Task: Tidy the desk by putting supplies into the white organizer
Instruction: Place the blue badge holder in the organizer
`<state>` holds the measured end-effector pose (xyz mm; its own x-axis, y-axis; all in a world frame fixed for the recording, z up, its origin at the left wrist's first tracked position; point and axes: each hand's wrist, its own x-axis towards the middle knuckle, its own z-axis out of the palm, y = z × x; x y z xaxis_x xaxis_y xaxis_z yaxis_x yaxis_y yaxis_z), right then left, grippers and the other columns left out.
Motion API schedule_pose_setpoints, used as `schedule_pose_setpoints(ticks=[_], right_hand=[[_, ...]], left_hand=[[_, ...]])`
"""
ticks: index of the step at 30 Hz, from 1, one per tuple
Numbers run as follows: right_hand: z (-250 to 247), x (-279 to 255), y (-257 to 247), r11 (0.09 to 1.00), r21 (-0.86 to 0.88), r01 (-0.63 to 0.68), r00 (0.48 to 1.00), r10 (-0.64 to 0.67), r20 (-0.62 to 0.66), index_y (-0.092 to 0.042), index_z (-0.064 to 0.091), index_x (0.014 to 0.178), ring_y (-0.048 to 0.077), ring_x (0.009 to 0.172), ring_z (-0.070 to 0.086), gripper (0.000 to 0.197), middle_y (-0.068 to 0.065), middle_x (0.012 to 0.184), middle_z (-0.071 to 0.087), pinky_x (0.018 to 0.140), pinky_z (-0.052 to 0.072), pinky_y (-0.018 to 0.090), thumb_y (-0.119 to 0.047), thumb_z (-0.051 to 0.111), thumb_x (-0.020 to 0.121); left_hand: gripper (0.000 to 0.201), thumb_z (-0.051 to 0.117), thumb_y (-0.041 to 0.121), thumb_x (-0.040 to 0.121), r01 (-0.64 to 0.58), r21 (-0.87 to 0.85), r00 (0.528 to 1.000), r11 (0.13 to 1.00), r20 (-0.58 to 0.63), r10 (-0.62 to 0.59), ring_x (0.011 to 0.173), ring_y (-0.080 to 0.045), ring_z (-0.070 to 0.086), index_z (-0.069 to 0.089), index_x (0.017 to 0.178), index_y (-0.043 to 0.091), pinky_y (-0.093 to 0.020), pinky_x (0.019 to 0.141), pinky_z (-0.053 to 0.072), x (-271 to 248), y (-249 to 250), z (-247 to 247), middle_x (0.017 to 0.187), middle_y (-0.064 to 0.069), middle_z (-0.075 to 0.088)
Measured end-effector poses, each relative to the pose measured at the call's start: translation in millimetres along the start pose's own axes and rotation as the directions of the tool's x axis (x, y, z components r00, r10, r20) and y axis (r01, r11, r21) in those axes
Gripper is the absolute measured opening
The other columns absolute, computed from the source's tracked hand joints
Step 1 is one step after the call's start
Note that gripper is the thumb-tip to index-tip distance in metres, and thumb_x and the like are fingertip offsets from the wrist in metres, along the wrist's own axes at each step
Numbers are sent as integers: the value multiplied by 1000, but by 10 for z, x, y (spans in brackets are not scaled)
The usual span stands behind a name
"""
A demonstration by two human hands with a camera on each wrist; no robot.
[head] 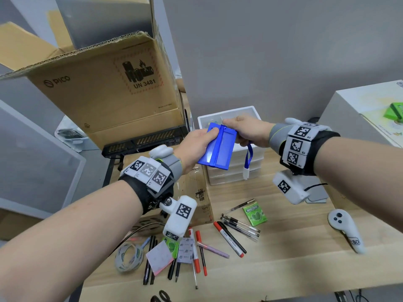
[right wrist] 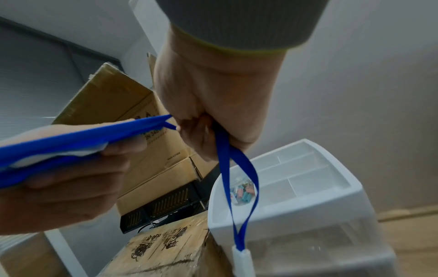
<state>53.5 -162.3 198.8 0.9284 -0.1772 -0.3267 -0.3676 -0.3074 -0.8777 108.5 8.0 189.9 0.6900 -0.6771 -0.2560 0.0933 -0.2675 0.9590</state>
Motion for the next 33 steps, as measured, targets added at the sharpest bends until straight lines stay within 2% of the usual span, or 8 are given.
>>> schedule_pose_setpoints(ticks=[5, 8, 12, 19, 24, 28, 30, 33], right_hand=[[211, -43, 225, 999, 40, 14, 1000, -14, 2, -19, 38, 67, 12, 47, 28, 32, -5, 52, 36, 46, 24, 23, -18, 35, 99], [360, -107, 204, 999, 17, 36, 999, -36, -4, -16, 38, 69, 10, 44, 28, 31, -2, 52, 37, 44, 24, 22, -11, 36, 100], [675, -170, 198, 996, 65, 66, 998, -67, 12, -16, 33, 63, 10, 41, 26, 39, 0, 52, 33, 42, 22, 22, -16, 34, 103], [914, -206, 280, 995, -30, 99, 992, -96, 81, -17, 41, 69, 13, 46, 38, 36, -3, 56, 44, 49, 34, 26, -30, 37, 102], [807, -276, 72, 917, -311, 249, 966, -212, 151, -14, 44, 69, 7, 49, 40, 38, -4, 58, 45, 51, 33, 19, -26, 38, 104], [678, -220, -19, 879, -402, 255, 964, -196, 182, -9, 54, 68, 4, 46, 41, 36, 1, 59, 49, 50, 35, 18, -24, 47, 100], [619, -186, -48, 859, -441, 259, 963, -196, 183, 1, 58, 76, 12, 52, 42, 35, 7, 62, 51, 55, 37, 28, -25, 51, 98], [468, -124, -49, 831, -484, 273, 958, -192, 212, -8, 59, 72, 16, 52, 48, 27, 3, 56, 57, 60, 45, 32, -27, 58, 91]], left_hand=[[39, 51, 34, 103, -38, -17, 997, 999, -74, 37, 76, -21, 64, 65, 112, -1, -27, 66, 51, 80, 83, -30, 93, -11, 69], [36, 54, 38, 97, -68, -27, 982, 997, -180, 62, 83, -24, 63, 65, 101, 3, -36, 76, 48, 154, 78, -31, 93, -13, 67], [34, 52, 47, 78, -91, 23, 923, 996, -373, 93, 70, -22, 50, 51, 78, 12, -36, 66, 40, 314, 56, -48, 76, -12, 51], [46, 48, 25, 97, -14, 241, 804, 970, -574, 154, 57, -19, 26, 24, 58, 18, -33, 60, 25, 413, -101, -233, 58, -2, 28], [48, 44, 28, 101, 57, 625, 819, 779, -475, 321, 54, -21, 30, 27, 57, 16, -33, 57, 26, 326, -225, -449, 53, -1, 32], [40, 45, 33, 101, -62, 782, 897, 621, -229, 379, 63, -28, 46, 47, 66, 14, -35, 60, 33, 218, -353, -420, 60, -1, 50], [37, 48, 30, 102, -134, 767, 924, 627, -132, 359, 62, -24, 45, 51, 69, 14, -34, 60, 34, 146, -365, -344, 61, 1, 51], [35, 50, 24, 101, -140, 679, 958, 721, -92, 273, 55, -13, 39, 50, 67, 14, -30, 54, 30, 67, -360, -258, 59, 3, 48]])
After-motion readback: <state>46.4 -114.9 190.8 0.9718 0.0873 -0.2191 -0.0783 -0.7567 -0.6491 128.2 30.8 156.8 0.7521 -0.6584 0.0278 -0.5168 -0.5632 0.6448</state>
